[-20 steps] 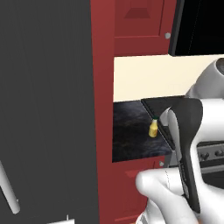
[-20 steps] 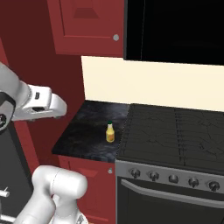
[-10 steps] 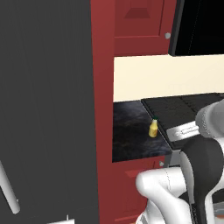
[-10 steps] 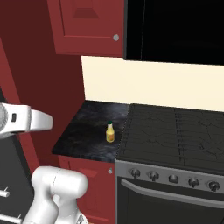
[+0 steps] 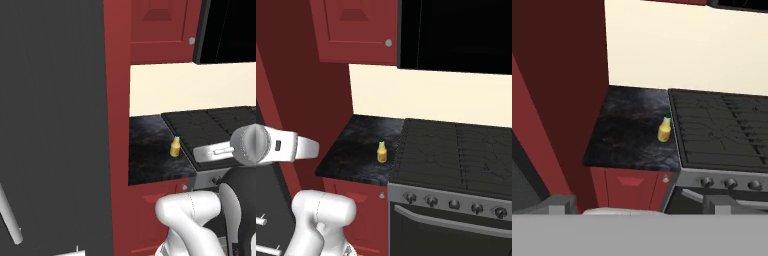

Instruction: Take 2 condiments from the cabinet and move them on the counter near the stove.Make sure the condiments are lined up with each other, next to each other.

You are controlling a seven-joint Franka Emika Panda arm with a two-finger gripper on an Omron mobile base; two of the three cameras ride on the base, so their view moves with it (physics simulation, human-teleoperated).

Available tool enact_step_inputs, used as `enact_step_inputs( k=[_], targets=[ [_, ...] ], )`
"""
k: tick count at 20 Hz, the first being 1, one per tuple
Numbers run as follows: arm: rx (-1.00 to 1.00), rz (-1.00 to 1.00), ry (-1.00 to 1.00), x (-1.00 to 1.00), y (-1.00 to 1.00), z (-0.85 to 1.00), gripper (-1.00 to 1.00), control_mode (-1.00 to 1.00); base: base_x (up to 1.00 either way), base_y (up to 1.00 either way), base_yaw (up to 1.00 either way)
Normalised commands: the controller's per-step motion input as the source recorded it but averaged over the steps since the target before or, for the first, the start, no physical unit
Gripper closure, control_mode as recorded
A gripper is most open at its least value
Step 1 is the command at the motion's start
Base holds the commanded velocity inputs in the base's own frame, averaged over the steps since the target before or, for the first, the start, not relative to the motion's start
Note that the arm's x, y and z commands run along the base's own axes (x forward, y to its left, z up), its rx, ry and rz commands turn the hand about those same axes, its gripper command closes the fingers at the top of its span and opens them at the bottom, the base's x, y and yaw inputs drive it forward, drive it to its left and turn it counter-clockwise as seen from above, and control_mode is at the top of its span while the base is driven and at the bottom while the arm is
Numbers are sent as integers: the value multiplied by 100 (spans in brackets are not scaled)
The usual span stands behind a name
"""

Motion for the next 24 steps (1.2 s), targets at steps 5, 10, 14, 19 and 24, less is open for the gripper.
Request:
enact_step_inputs(
  k=[5,10,14,19,24],
  targets=[
    [0,0,3,0,0,-1,-100,-100,0,0,0],
    [0,0,0,0,0,0,-100,-100,0,0,0],
    [0,0,0,0,0,0,-100,-100,0,0,0],
    [0,0,0,0,0,0,-100,100,-36,-13,-3],
    [0,0,0,0,0,0,-100,100,-96,-53,-12]
  ],
)
